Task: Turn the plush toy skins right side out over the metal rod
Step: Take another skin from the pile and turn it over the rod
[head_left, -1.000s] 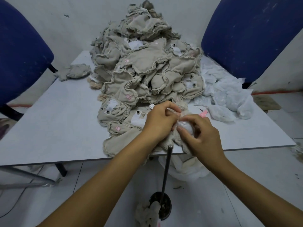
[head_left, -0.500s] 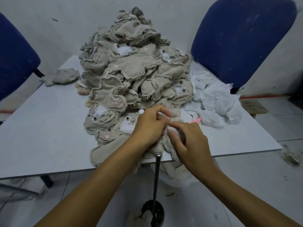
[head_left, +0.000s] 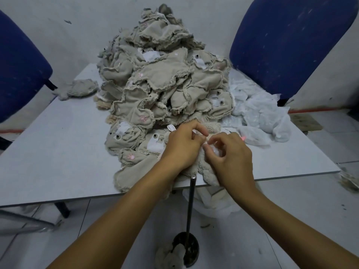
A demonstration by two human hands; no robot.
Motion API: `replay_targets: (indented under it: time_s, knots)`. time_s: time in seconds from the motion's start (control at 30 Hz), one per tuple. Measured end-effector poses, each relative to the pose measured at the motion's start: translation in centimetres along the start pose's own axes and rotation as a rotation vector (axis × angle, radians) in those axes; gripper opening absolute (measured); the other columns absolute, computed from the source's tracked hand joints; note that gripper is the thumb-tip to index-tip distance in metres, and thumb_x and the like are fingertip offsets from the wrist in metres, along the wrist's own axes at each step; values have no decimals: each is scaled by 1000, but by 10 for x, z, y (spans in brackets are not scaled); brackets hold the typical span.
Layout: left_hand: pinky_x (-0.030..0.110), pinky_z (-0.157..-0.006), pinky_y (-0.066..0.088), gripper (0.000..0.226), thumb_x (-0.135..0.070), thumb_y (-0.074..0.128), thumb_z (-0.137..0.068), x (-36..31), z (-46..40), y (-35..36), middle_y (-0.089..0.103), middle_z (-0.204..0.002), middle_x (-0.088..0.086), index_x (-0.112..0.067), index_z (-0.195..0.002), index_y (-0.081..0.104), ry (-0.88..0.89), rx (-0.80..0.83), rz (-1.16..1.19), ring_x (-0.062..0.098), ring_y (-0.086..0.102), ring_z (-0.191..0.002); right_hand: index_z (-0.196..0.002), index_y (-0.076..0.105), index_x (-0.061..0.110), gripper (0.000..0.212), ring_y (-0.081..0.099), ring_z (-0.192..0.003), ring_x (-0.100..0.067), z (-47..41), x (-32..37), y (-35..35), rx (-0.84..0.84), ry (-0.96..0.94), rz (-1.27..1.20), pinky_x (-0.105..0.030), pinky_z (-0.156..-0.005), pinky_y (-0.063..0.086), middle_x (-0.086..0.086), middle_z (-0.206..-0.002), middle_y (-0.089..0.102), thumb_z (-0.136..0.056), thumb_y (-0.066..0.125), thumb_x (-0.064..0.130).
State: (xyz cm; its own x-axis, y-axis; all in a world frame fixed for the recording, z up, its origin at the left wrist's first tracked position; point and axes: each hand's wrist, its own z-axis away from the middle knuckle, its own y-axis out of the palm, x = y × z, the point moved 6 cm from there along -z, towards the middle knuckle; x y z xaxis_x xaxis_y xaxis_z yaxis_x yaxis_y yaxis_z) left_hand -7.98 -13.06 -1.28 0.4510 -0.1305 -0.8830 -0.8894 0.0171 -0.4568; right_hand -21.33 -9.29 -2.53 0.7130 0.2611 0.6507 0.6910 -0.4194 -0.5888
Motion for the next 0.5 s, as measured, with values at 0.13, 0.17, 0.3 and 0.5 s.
replay_targets:
  time_s: [0.13, 0.17, 0.3, 0.5]
  knots:
    - [21, -45, 42, 17, -13, 57, -91, -3, 1, 6, 61, -60, -3, -27, -85, 64, 28, 12, -41, 6, 51, -49, -91, 61, 27, 8, 54, -74, -17, -1, -1, 5, -21, 77, 87, -31, -60, 43, 6, -91, 48, -87, 67, 30]
    - [19, -44, 41, 17, -13, 58, -91, -2, 0, 6, 61, -60, -5, -27, -84, 65, 20, 3, -27, 5, 51, -48, -93, 62, 26, 8, 54, -75, -18, -1, -1, 5, -26, 79, 90, -31, -60, 44, 6, -91, 48, -87, 67, 31]
    - [26, -51, 45, 13, -16, 63, -92, 7, -5, 1, 58, -57, -8, -26, -85, 65, -58, -49, 55, 11, 54, -52, -102, 74, 21, 15, 59, -78, -14, 4, 3, 3, -22, -81, 39, -33, -62, 50, 4, -95, 58, -88, 71, 26]
    - [24, -53, 43, 10, -19, 64, -93, 9, -6, -1, 57, -55, -9, -26, -86, 66, -80, -60, 48, 8, 53, -50, -133, 51, 28, 43, 62, -80, 7, 5, -2, 2, 158, -101, -159, -6, -72, 43, 14, -101, 71, -94, 67, 26]
